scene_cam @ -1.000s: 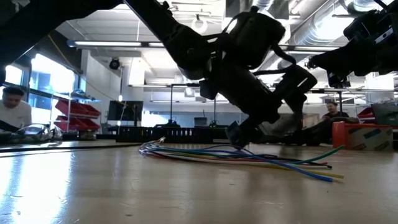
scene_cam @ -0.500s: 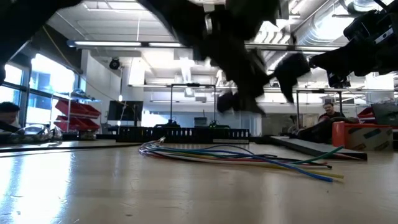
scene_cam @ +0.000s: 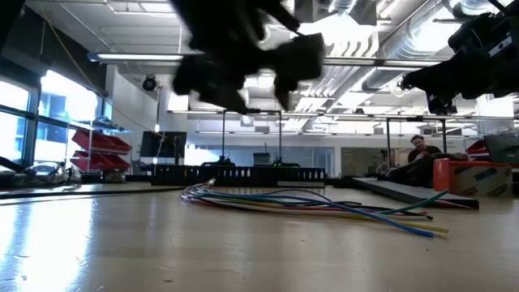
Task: Ziptie cables
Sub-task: Prepare the cable wires
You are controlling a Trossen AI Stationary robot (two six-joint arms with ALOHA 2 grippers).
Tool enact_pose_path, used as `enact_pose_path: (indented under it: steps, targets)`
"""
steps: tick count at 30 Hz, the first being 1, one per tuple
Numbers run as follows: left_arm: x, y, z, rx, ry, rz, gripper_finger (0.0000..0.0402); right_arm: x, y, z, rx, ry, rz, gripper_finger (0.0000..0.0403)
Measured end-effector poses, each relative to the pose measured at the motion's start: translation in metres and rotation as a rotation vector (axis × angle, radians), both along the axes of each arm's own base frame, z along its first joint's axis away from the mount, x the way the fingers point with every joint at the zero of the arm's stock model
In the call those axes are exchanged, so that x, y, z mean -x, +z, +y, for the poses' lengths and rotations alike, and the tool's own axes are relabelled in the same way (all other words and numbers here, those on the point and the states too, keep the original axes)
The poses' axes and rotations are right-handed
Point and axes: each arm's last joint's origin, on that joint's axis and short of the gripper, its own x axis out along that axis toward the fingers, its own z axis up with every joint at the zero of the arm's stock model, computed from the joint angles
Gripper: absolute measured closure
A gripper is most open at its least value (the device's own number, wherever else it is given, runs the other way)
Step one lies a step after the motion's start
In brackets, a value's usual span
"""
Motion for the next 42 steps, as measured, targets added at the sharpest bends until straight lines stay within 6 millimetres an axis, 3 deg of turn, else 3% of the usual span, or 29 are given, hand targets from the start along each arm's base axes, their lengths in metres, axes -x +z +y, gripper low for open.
enact_pose_path:
  steps: [3,7,12,16,20,24,27,38,42]
  targets:
    - [0.029,0.002,-0.004,-0.015,0.092,-0.022,0.0129,0.0,0.001,0.0,-0.043,-0.002,-0.013,0.0403]
    - [0.059,-0.003,0.008,-0.054,0.197,-0.084,0.013,0.0,0.01,0.0,-0.053,-0.005,-0.108,0.0403]
    - [0.072,-0.01,0.063,0.021,0.279,-0.069,0.014,0.001,0.02,-0.001,0.02,-0.043,-0.207,0.0403]
    - [0.086,-0.002,0.119,0.213,0.288,0.026,0.0145,0.001,0.023,-0.002,0.095,-0.079,-0.229,0.0403]
    - [0.093,0.0,0.162,0.326,0.095,0.034,0.0145,0.0,0.022,-0.002,0.187,-0.09,-0.207,0.0403]
    - [0.089,0.0,0.191,0.373,-0.086,-0.097,0.0145,0.0,0.022,-0.002,0.25,-0.094,-0.202,0.0403]
    - [0.091,-0.014,0.2,0.393,-0.075,-0.043,0.0145,0.0,0.023,-0.002,0.279,-0.098,-0.212,0.0403]
    - [0.082,-0.062,0.203,0.42,0.013,0.038,0.0145,0.001,0.027,-0.002,0.305,-0.098,-0.252,0.0403]
    - [0.074,-0.066,0.204,0.384,0.037,0.057,0.0145,0.001,0.027,-0.002,0.286,-0.088,-0.255,0.0403]
